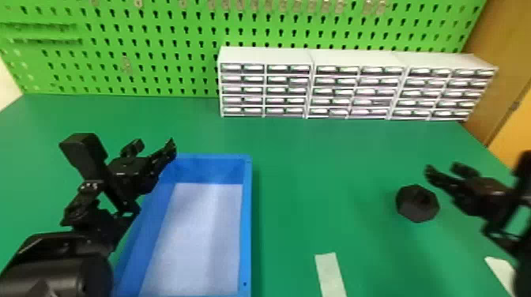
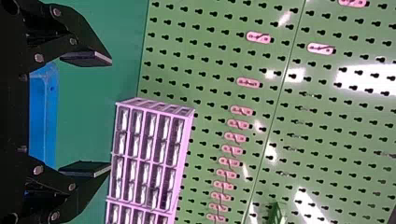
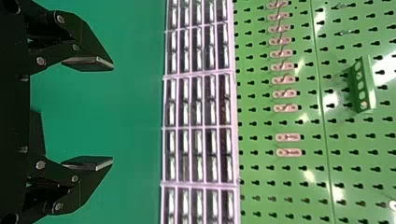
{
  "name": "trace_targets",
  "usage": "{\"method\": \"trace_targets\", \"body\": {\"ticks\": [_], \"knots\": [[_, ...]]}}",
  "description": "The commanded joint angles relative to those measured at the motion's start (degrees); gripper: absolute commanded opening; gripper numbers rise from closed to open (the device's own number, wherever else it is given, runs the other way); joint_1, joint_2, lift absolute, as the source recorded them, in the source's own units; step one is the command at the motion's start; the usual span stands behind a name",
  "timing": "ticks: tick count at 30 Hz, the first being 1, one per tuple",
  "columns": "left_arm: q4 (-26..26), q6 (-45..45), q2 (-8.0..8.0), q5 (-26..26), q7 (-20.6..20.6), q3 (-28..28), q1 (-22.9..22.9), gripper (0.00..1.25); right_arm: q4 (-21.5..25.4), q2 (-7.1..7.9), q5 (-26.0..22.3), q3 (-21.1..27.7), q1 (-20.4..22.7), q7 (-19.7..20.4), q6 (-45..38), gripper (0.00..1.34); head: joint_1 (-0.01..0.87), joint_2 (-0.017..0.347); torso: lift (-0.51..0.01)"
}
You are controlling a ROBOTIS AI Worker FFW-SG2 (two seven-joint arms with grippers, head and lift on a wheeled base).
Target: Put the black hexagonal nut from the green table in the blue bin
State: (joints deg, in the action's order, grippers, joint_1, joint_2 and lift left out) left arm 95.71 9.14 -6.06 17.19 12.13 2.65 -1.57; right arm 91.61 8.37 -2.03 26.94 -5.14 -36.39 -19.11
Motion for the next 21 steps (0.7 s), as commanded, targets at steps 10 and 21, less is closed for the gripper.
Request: {"method": "trace_targets", "body": {"ticks": [10,21], "knots": [[0.2,0.0,0.08,0.7,0.1,0.6,0.9,0.79,10.5,-2.65,1.2,16.1,7.5,-1.3,-1.9,0.8,0.691,0.009,-0.097],[0.3,0.0,-0.01,0.7,0.8,1.0,0.6,0.79,10.6,-3.18,3.3,15.5,6.7,-1.5,-1.9,0.8,0.691,0.009,-0.097]]}}
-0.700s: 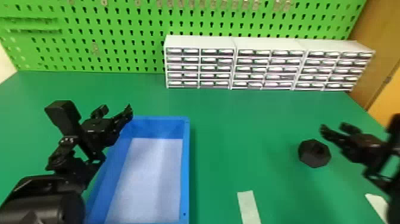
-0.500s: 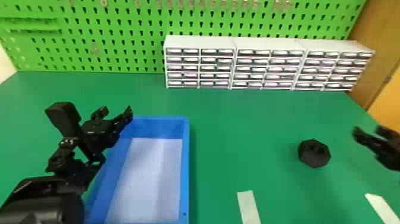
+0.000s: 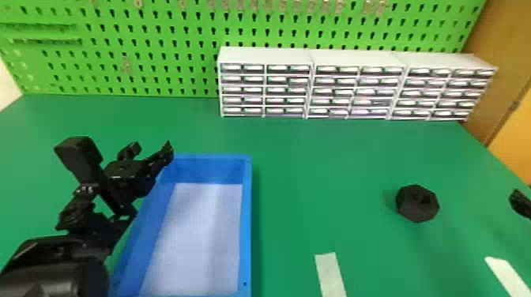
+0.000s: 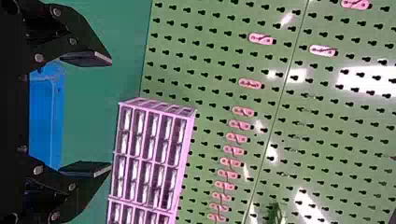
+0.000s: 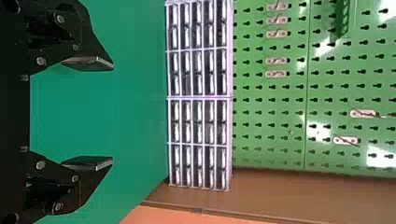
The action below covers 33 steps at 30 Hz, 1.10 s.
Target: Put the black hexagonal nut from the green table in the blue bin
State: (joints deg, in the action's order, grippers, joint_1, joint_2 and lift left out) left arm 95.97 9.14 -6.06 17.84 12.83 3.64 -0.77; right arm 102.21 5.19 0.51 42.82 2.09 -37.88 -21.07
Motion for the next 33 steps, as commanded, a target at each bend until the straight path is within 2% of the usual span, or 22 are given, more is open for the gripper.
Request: {"method": "trace_targets", "body": {"ticks": [1,23,27,33], "knots": [[0.0,0.0,0.0,0.0,0.1,0.0,-0.3,0.79,0.0,0.0,0.8,-0.5,-0.6,0.0,0.0,0.8,0.691,0.009,-0.097],[0.0,0.0,0.0,0.0,0.1,0.1,-0.2,0.79,0.0,-0.09,1.4,-0.4,-1.1,0.0,-0.6,0.8,0.691,0.009,-0.097],[0.0,0.0,0.0,0.0,0.1,0.2,-0.1,0.79,0.5,0.44,2.0,-0.8,-1.6,0.0,-2.8,0.8,0.691,0.009,-0.097],[0.0,0.0,0.0,0.0,0.1,0.1,-0.4,0.79,1.3,2.63,4.4,-2.3,-3.3,-1.2,-7.9,0.8,0.691,0.009,-0.097]]}}
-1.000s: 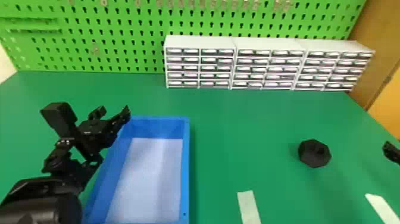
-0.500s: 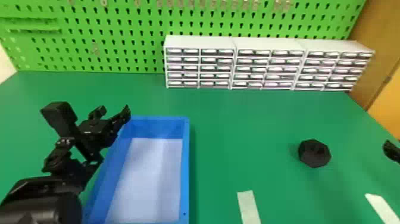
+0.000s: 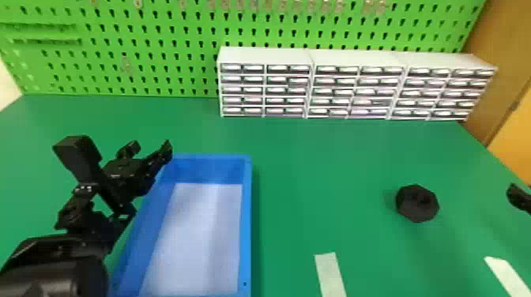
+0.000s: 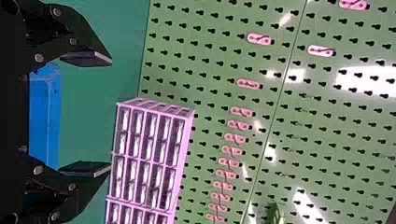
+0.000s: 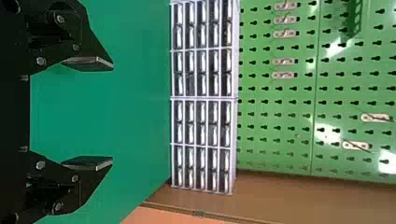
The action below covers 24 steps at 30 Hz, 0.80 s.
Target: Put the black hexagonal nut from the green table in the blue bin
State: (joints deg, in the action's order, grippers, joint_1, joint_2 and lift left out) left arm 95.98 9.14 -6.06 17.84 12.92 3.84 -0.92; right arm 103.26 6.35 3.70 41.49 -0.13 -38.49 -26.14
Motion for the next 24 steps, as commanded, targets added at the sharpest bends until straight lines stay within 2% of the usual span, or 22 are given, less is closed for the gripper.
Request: {"method": "trace_targets", "body": {"ticks": [1,7,13,19,24], "knots": [[0.0,0.0,0.0,0.0,0.0,-0.2,-0.2,0.79,0.3,2.0,1.5,-1.4,-1.4,-0.7,-3.4,0.8,0.691,0.009,-0.097],[0.0,0.0,0.0,-0.1,0.0,-0.3,-0.3,0.79,0.2,3.84,3.3,-3.0,-3.9,-1.2,-7.8,0.8,0.691,0.009,-0.097],[0.0,0.0,0.0,-0.1,0.0,-0.6,-0.6,0.79,0.2,5.78,8.3,-5.8,-7.0,-3.5,-13.9,0.8,0.691,0.009,-0.097],[0.0,0.0,0.0,-0.1,0.0,-0.9,-0.8,0.79,0.1,6.83,13.5,-8.6,-9.9,-3.9,-19.6,0.81,0.691,0.009,-0.097],[0.0,0.0,0.0,-0.1,0.0,-1.2,-0.9,0.79,-0.8,7.62,15.5,-10.5,-12.0,-4.0,-23.5,0.81,0.691,0.009,-0.097]]}}
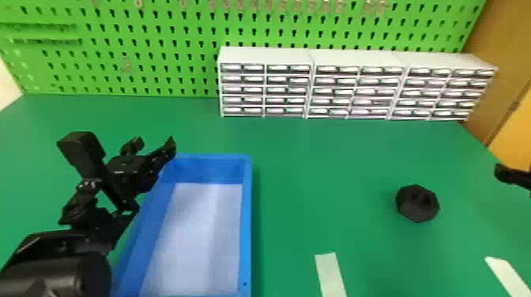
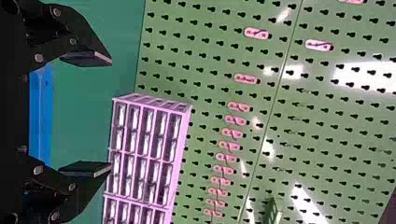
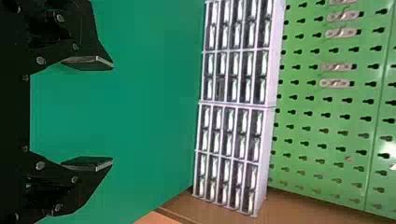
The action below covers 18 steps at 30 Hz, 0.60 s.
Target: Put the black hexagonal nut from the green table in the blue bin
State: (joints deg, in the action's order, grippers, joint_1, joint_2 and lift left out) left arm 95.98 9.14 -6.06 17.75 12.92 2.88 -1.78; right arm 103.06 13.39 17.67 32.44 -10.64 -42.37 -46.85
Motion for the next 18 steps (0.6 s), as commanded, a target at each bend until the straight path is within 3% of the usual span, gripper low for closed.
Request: {"method": "trace_targets", "body": {"ticks": [1,18], "knots": [[0.0,0.0,0.0,0.0,0.0,-0.4,-0.1,0.79,-0.9,0.76,1.9,-1.9,-2.1,-0.2,-3.6,0.81,0.691,0.009,-0.097],[0.3,0.0,0.0,-1.7,0.4,-1.2,-0.2,0.79,-11.7,1.99,5.4,-8.9,-11.3,-0.6,-9.1,0.81,0.691,0.009,-0.097]]}}
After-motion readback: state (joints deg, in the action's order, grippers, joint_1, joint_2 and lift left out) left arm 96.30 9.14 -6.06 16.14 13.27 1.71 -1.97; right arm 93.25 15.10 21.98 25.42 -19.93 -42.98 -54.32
